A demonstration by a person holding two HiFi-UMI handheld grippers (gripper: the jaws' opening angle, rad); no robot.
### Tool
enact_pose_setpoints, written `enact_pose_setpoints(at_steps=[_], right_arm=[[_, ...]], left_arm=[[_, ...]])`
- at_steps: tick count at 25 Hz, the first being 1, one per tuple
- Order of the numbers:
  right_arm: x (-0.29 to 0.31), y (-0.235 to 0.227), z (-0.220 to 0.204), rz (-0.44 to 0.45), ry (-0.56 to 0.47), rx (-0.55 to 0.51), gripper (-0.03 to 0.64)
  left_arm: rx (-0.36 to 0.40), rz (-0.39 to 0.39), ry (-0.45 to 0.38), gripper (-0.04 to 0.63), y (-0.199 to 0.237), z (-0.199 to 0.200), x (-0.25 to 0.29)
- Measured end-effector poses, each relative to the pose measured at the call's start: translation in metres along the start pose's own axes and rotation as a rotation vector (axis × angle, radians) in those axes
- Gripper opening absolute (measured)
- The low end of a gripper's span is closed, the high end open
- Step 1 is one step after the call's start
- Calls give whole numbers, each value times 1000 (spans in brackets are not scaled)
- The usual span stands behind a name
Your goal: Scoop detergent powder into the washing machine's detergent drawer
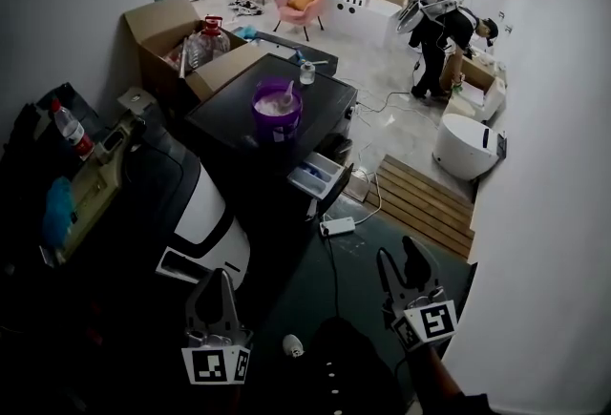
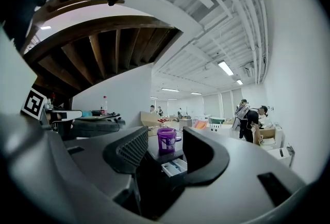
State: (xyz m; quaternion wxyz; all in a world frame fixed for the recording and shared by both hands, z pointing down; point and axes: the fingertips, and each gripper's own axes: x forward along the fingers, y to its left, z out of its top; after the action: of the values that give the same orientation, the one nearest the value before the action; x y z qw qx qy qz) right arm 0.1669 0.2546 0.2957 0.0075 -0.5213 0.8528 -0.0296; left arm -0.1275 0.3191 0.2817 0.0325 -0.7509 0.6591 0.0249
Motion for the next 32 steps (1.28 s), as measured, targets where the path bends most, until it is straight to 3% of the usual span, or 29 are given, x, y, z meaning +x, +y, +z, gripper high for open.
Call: enact_pose_setpoints(at_steps=[5,13,20,28,32], right_arm=[[31,-16,-18,1,39,8,219],[104,-43,-14,92,4,31,218],[165,-85,-12,90,55,15,216],[217,-120,2,157,5,28,216],[238,-128,-5,178,28,53,216]], left_arm=[[1,6,23,5,7,-16,27],[1,36,25,5,13,-15,92],[21,60,20,5,11,-14,161],[30,115,25,5,-2,-14,217],[38,136,40,5,-3,-20,234]])
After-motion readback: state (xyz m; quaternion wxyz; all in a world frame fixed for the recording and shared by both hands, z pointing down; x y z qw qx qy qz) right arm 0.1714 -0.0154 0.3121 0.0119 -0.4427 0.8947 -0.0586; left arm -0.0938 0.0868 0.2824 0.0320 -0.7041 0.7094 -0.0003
